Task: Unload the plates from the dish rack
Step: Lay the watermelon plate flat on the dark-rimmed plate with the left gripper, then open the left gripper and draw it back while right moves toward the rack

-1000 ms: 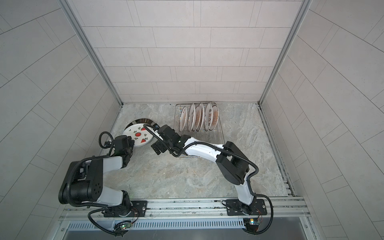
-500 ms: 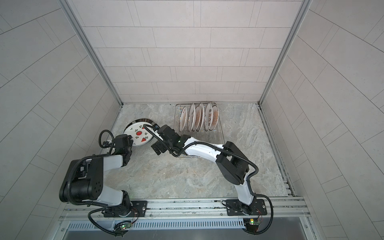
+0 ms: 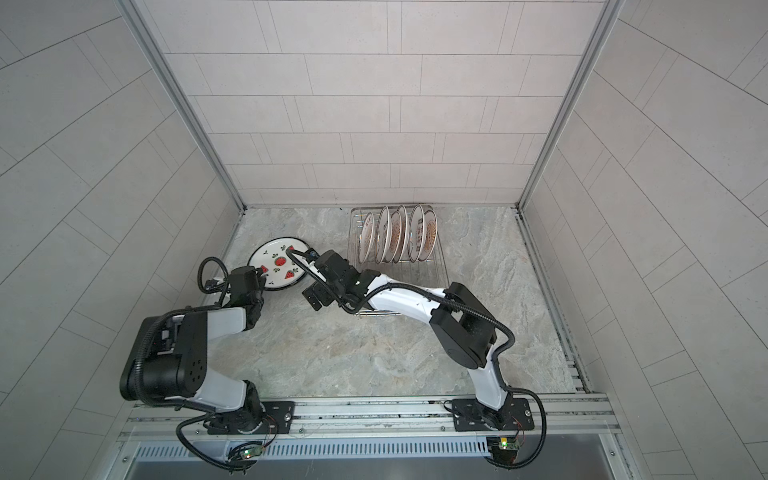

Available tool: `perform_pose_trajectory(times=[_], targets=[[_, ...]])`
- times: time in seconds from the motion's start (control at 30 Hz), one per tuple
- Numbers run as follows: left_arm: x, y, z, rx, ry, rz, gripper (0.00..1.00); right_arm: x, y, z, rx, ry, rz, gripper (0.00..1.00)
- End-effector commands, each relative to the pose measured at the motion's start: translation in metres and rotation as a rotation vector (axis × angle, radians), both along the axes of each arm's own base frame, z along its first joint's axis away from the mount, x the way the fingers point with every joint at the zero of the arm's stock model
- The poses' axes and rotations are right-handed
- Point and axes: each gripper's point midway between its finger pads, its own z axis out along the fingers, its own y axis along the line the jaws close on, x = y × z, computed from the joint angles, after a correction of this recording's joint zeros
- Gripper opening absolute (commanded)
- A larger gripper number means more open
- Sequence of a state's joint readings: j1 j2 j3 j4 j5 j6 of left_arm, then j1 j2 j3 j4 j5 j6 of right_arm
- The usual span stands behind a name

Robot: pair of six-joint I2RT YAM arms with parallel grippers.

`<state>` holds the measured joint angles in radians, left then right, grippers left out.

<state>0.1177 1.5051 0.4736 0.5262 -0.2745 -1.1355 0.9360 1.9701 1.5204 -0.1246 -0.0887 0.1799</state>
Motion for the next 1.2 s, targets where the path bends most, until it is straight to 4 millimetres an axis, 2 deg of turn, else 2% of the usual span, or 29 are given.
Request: perform_pose_trajectory(times=[0.0, 0.17, 0.23, 0.4, 0.47, 0.63, 0.77, 0.83, 1.0, 1.17], targets=[[-0.001, 0.008, 0.009, 0.031, -0.021, 0.037, 0.37, 0.001, 0.005, 0.008, 0.006, -0.021, 0.013, 1.0], [-0.009, 0.011, 0.022, 0.045, -0.039, 0.055, 0.41, -0.002, 0.006, 0.017, 0.021, -0.03, 0.03, 1.0], [-0.013, 0.012, 0.028, 0.054, -0.048, 0.063, 0.46, -0.003, 0.005, 0.021, 0.027, -0.036, 0.032, 1.0], [-0.019, 0.01, 0.041, 0.057, -0.081, 0.054, 0.47, -0.012, 0.006, 0.037, 0.044, -0.07, 0.062, 1.0], [-0.019, 0.005, 0.046, 0.051, -0.09, 0.022, 0.56, -0.017, 0.006, 0.045, 0.043, -0.084, 0.072, 1.0], [-0.021, -0.007, 0.061, 0.047, -0.113, -0.046, 0.69, -0.029, -0.002, 0.06, 0.06, -0.126, 0.076, 1.0], [-0.026, -0.015, 0.077, 0.06, -0.158, -0.08, 0.89, -0.037, -0.015, 0.071, 0.097, -0.156, 0.059, 1.0], [-0.027, -0.022, 0.084, 0.068, -0.177, -0.112, 0.93, -0.041, -0.023, 0.077, 0.119, -0.171, 0.05, 1.0], [-0.025, -0.05, 0.102, 0.1, -0.213, -0.227, 0.95, -0.052, -0.047, 0.093, 0.176, -0.218, 0.022, 1.0], [-0.026, -0.081, 0.122, 0.15, -0.25, -0.34, 0.96, -0.059, -0.076, 0.101, 0.185, -0.26, -0.033, 0.99]])
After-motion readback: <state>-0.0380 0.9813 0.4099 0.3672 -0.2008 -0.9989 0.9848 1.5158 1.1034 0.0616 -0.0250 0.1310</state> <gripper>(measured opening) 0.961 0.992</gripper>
